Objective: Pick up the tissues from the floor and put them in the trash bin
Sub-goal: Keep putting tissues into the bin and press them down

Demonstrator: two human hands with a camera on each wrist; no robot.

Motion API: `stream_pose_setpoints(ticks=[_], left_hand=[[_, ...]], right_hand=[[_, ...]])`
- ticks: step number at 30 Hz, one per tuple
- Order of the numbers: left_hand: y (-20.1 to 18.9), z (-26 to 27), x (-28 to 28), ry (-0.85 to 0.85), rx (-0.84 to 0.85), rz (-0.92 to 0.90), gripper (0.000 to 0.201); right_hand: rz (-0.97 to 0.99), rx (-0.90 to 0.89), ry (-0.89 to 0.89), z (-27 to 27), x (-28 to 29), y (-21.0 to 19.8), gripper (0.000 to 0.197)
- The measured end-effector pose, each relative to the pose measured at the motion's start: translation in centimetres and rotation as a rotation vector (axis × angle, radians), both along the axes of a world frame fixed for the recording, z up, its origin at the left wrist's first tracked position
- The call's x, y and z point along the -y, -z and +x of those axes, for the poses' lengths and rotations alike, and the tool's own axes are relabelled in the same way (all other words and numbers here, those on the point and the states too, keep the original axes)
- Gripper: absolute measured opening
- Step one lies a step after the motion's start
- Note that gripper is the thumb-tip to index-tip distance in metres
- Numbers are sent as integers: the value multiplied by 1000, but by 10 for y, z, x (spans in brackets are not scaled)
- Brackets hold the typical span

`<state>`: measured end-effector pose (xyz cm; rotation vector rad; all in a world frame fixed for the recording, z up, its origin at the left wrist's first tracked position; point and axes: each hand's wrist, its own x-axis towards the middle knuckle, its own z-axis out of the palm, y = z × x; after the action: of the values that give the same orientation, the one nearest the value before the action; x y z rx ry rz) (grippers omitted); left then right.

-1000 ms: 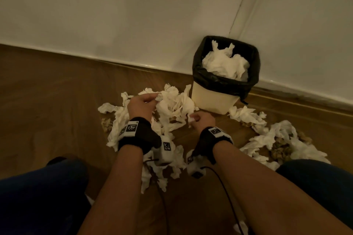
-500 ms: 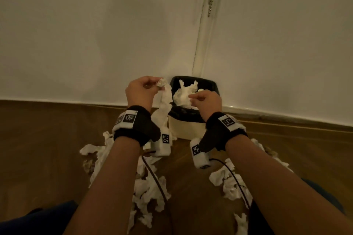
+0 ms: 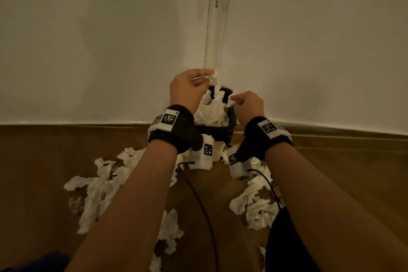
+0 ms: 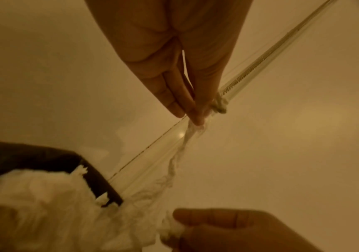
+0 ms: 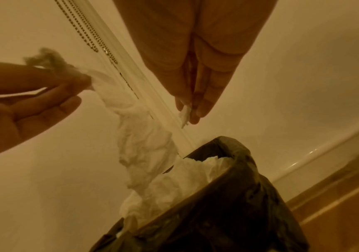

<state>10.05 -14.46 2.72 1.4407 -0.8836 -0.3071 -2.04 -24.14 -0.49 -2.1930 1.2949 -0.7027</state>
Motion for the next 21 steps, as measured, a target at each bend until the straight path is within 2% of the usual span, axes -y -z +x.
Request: stream_pose_setpoints(ticks=[4, 9, 12, 14, 18, 21], left_hand=[[35, -11, 12, -9, 253, 173, 30], [79, -18, 17, 187, 671, 638, 41], [89, -23, 13, 192, 873, 796, 44], [89, -24, 8, 147, 919, 796, 50], [78, -27, -6, 42, 837, 695, 53], [65, -26, -21, -19, 804, 671, 50]], right_hand=[[-9, -177, -117, 6, 1, 4, 32], [38, -402, -235, 16, -5, 12, 37], [-19, -601, -284, 22, -8, 17, 33], [-40, -642, -296, 25, -8, 17, 34], [-70, -615, -233, 23, -12, 12, 44], [-107, -495, -159, 15, -20, 2, 41]])
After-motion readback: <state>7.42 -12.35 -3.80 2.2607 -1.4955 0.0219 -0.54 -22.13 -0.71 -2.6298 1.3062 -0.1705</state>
